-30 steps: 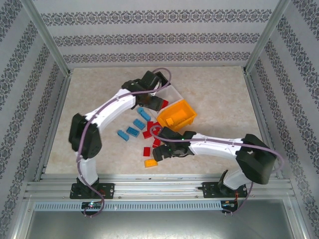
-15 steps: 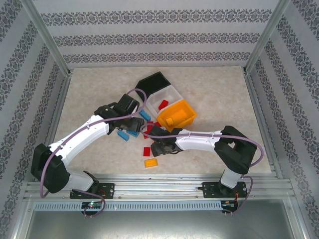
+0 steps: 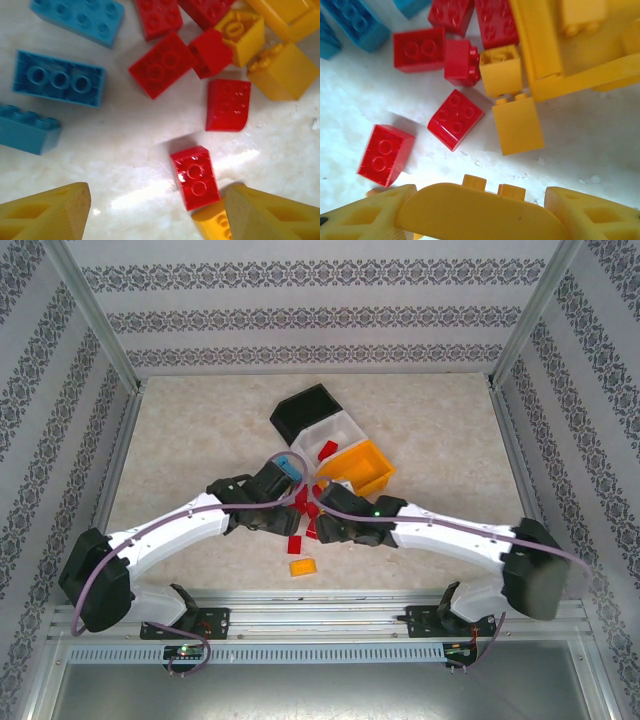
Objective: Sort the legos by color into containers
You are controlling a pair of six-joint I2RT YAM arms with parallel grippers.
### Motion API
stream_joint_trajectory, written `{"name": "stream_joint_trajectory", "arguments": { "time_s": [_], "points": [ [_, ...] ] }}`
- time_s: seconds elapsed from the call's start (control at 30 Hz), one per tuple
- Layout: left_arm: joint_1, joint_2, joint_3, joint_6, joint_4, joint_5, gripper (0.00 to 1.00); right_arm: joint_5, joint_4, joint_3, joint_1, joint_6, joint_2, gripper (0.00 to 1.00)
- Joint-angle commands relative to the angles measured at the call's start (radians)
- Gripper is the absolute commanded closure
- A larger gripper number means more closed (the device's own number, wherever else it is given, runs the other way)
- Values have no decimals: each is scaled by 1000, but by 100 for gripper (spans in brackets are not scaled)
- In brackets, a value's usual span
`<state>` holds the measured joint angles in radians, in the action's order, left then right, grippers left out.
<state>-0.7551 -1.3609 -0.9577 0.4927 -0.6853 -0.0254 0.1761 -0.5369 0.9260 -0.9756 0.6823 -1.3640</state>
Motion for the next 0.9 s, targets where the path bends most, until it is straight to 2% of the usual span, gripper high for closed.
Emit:
{"name": "stream_joint_trajectory", "arguments": {
  "time_s": [0.0, 0.23, 0.4, 0.5, 0.73, 0.87],
  "points": [
    [-54, -38, 25, 66, 61, 3, 28, 55, -86, -9, 68, -30, 91, 40],
    [-112, -145, 51, 100, 135, 3, 29, -21, -106, 73, 285, -152, 158, 39],
    [-119, -224, 41, 107, 171, -3, 31, -147, -71, 148, 427, -203, 67, 40],
    [-119, -260, 36, 107, 178, 11, 33, -188, -34, 167, 464, -212, 23, 40],
    [-118, -341, 29, 104, 213, 11, 48, -230, -16, 231, 504, -246, -117, 38],
    [-113, -350, 26, 99, 222, 8, 65, -245, -25, 281, 526, -274, -209, 38]
  ]
}}
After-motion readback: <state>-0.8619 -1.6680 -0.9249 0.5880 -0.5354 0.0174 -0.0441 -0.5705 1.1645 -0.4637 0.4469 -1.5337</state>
